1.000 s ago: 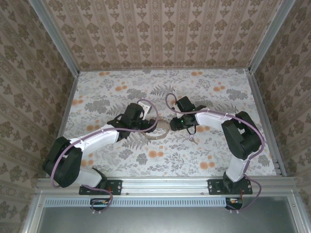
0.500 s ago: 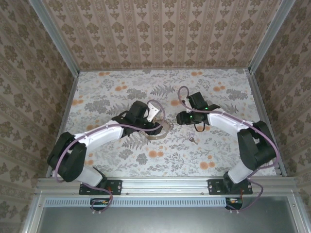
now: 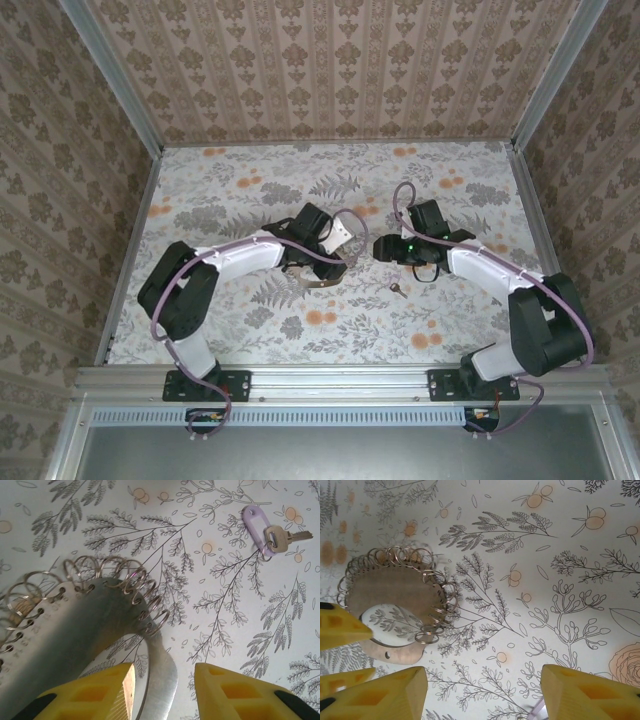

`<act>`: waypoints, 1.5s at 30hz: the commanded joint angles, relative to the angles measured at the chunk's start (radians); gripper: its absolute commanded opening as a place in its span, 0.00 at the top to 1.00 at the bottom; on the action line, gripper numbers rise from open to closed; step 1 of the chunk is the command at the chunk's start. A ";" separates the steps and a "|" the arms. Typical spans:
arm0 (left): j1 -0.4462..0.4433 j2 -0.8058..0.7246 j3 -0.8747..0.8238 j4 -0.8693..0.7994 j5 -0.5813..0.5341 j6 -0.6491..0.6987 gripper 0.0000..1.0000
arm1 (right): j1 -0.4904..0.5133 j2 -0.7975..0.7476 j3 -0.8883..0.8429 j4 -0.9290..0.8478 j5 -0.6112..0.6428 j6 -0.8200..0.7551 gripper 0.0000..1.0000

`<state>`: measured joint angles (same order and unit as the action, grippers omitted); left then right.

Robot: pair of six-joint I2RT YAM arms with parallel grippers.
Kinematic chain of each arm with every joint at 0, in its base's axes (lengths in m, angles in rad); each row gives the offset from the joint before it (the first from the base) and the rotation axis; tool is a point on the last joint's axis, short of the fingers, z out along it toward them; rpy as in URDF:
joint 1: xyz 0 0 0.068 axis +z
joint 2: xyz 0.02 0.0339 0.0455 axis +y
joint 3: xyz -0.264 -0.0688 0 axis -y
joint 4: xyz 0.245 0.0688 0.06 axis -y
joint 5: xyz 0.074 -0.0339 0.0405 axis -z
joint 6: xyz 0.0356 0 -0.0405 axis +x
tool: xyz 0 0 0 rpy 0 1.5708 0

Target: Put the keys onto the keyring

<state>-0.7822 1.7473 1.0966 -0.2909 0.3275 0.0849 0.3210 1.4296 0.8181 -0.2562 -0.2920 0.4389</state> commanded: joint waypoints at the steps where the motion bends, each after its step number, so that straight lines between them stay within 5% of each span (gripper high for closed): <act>1: -0.019 0.037 0.045 -0.047 0.022 0.048 0.64 | -0.013 -0.032 -0.020 0.024 -0.037 0.025 0.37; 21: -0.042 0.163 0.127 -0.054 0.007 0.086 0.74 | -0.038 -0.066 -0.089 0.060 -0.073 0.038 0.36; 45: -0.020 0.142 0.054 0.054 -0.031 0.029 0.68 | -0.039 -0.066 -0.111 0.087 -0.091 0.050 0.37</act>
<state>-0.8043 1.8862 1.1564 -0.2512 0.3058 0.1276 0.2874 1.3804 0.7177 -0.1818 -0.3660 0.4793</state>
